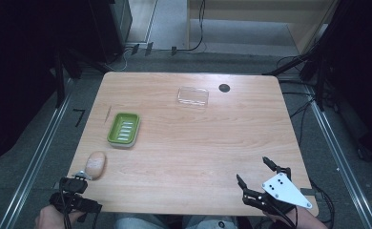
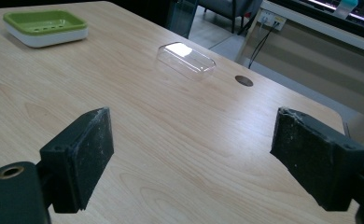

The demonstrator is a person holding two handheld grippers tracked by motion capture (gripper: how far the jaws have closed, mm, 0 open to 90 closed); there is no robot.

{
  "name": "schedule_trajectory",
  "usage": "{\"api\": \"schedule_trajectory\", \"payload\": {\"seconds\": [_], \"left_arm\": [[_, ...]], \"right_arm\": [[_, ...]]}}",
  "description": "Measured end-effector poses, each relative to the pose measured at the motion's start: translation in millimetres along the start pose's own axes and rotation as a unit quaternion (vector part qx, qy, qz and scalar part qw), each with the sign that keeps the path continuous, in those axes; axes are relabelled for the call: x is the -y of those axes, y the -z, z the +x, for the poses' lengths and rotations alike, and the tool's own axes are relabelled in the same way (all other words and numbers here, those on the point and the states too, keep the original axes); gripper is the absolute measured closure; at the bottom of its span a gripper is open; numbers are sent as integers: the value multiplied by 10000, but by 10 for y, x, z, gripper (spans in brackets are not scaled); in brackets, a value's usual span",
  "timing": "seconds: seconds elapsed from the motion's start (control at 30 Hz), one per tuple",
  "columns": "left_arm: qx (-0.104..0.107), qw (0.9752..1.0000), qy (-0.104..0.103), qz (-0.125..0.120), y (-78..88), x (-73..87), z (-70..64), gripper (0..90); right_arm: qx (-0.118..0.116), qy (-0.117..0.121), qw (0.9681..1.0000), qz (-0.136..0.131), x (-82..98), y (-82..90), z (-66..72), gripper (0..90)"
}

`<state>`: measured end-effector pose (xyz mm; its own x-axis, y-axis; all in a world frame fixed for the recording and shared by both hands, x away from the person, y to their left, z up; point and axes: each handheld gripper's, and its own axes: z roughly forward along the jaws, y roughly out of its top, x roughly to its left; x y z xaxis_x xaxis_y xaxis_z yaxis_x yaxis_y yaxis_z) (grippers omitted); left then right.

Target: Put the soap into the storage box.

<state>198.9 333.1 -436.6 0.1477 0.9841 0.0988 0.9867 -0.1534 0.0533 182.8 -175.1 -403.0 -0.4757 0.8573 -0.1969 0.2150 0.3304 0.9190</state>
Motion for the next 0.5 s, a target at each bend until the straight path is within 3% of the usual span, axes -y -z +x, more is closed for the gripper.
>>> {"api": "schedule_trajectory", "payload": {"seconds": [0.5], "left_arm": [[96,9999,-56,-35,28,-53,-41,74]], "right_arm": [[38,-10,10000,-25,-1,24,0,133]]}}
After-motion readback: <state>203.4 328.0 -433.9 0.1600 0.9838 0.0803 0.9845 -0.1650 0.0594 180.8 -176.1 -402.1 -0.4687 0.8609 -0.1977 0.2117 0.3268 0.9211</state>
